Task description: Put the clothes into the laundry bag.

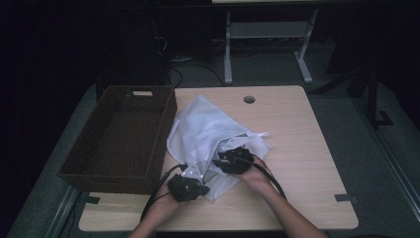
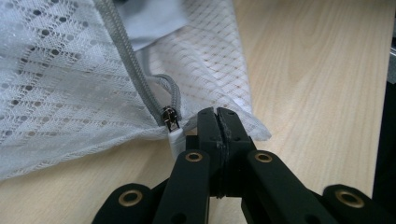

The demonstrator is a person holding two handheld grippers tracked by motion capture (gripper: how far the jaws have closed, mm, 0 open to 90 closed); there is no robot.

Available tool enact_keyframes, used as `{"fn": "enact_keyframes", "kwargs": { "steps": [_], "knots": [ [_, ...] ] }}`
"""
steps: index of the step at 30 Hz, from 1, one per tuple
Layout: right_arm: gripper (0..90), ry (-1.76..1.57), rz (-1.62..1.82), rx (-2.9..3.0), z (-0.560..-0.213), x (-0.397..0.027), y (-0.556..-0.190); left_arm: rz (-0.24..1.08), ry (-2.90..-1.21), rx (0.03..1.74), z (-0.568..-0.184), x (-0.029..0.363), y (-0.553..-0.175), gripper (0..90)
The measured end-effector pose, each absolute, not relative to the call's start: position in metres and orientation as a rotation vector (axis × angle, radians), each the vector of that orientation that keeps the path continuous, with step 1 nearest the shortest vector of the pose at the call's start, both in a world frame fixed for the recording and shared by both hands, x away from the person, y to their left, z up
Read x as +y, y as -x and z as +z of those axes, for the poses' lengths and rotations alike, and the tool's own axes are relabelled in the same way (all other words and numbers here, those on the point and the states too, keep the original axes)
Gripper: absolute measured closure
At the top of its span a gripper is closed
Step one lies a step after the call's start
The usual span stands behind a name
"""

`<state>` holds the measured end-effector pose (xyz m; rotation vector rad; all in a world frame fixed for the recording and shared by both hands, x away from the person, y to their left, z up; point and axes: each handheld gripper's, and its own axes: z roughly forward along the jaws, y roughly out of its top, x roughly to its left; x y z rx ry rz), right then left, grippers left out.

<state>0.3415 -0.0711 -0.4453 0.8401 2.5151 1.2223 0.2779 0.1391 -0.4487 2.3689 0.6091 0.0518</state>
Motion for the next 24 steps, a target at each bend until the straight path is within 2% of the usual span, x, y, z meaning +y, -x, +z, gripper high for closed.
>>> {"fn": "enact_keyframes", "kwargs": {
  "steps": [3,6,9,14,16,20,21,24],
  "knots": [
    [52.5,-0.864,1.280,2.471,-0.432,-0.106,-0.333,0.052,-2.362,0.617,-0.448,0.139,-0.279,89.4],
    [47.1,-0.912,1.279,2.398,-0.423,-0.139,-0.335,0.058,-2.365,0.615,-0.447,0.139,-0.278,89.4],
    [45.0,-1.024,1.216,2.289,-0.423,-0.176,-0.350,0.061,-2.367,0.615,-0.447,0.138,-0.278,89.4],
    [45.6,-1.168,1.115,2.267,-0.441,-0.202,-0.376,0.054,-2.364,0.620,-0.448,0.139,-0.279,89.4],
    [53.2,-1.209,1.145,2.309,-0.450,-0.203,-0.383,0.055,-2.364,0.619,-0.447,0.139,-0.279,89.4],
    [85.1,-1.200,1.143,2.374,-0.457,-0.197,-0.383,0.064,-2.364,0.619,-0.447,0.141,-0.279,89.4],
    [88.2,-1.185,1.134,2.381,-0.456,-0.198,-0.382,0.068,-2.361,0.625,-0.447,0.141,-0.279,89.4],
    [89.0,-1.165,1.104,2.388,-0.452,-0.203,-0.373,0.083,-2.361,0.646,-0.446,0.144,-0.280,89.4]
  ]
}}
